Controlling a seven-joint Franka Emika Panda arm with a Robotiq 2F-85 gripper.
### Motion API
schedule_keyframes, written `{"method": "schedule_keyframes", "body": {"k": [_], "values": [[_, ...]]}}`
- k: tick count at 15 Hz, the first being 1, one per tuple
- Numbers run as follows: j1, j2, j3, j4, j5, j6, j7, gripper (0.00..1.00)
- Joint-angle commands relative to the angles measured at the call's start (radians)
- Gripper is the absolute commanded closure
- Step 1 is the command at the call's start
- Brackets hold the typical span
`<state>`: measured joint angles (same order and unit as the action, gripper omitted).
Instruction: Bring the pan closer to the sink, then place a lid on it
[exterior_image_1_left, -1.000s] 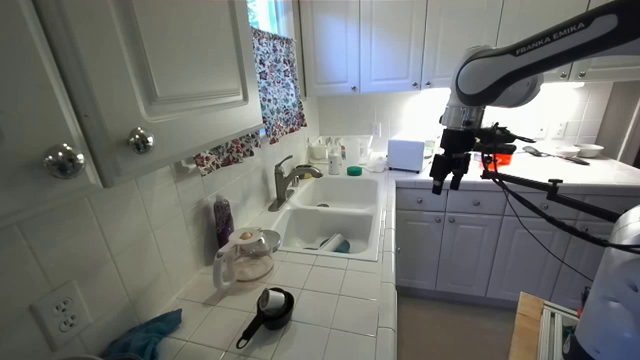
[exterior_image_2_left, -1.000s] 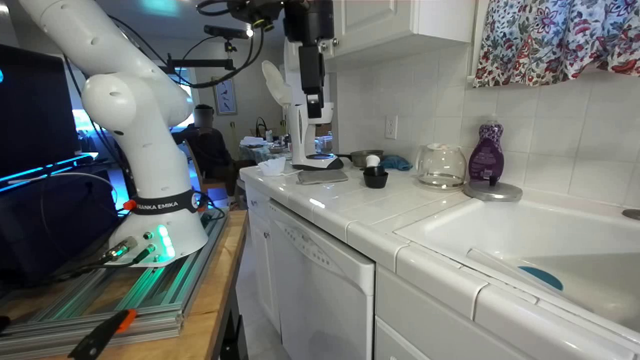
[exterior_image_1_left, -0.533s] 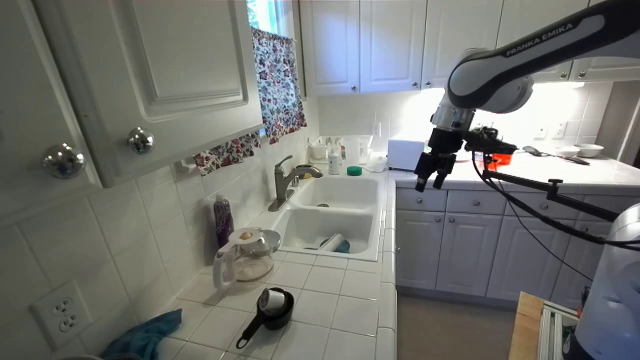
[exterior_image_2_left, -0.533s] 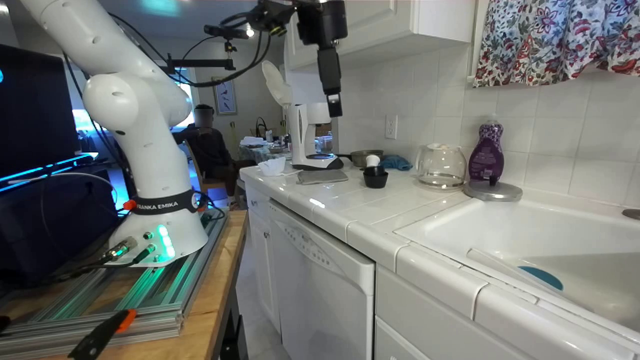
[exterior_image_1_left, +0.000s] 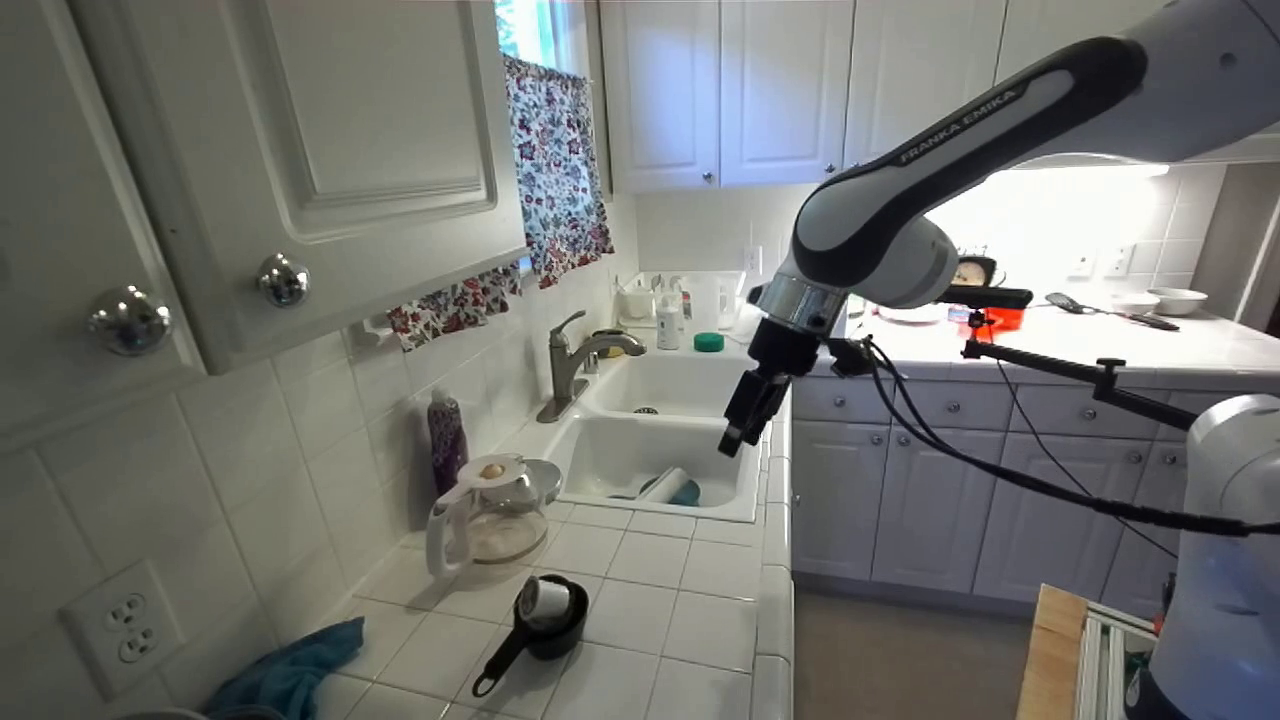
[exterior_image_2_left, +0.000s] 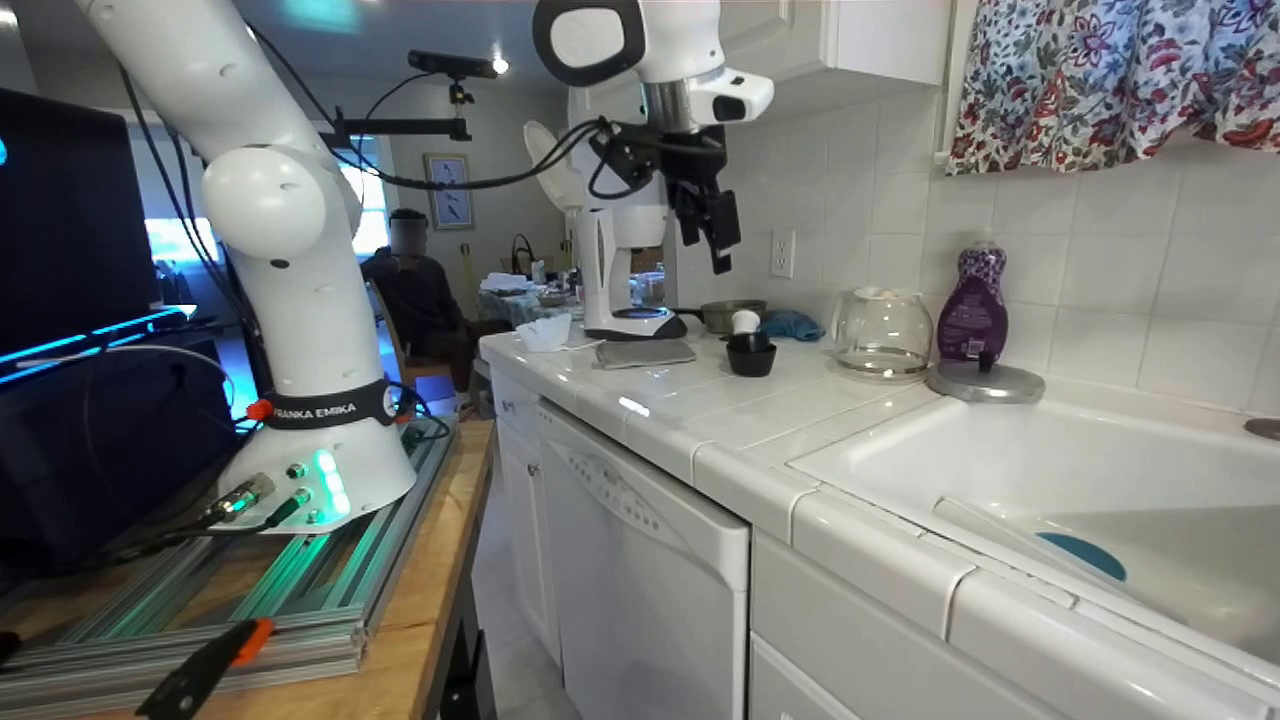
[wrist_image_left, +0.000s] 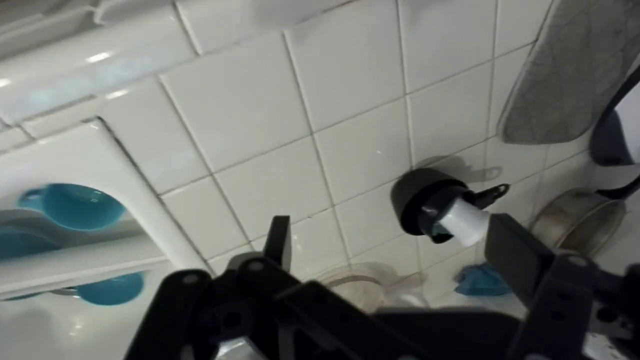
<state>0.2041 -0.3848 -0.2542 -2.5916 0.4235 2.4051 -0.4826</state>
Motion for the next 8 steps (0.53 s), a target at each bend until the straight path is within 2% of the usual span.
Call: {"method": "schedule_keyframes", "body": {"k": [1, 3, 6, 7, 8], "values": [[0.121, 0.120, 0.037, 0.035, 0.180, 0.089, -0.205, 0.00], [0.163, 0.175, 0.078, 0.052, 0.260, 0.116, -0.325, 0.00], [0.151, 0.250, 0.153, 0.092, 0.309, 0.099, -0.477, 0.00], [0.105, 0.185, 0.182, 0.043, 0.275, 0.099, -0.388, 0.00], [0.098, 0.202, 0.201, 0.050, 0.278, 0.100, -0.395, 0.00]]}}
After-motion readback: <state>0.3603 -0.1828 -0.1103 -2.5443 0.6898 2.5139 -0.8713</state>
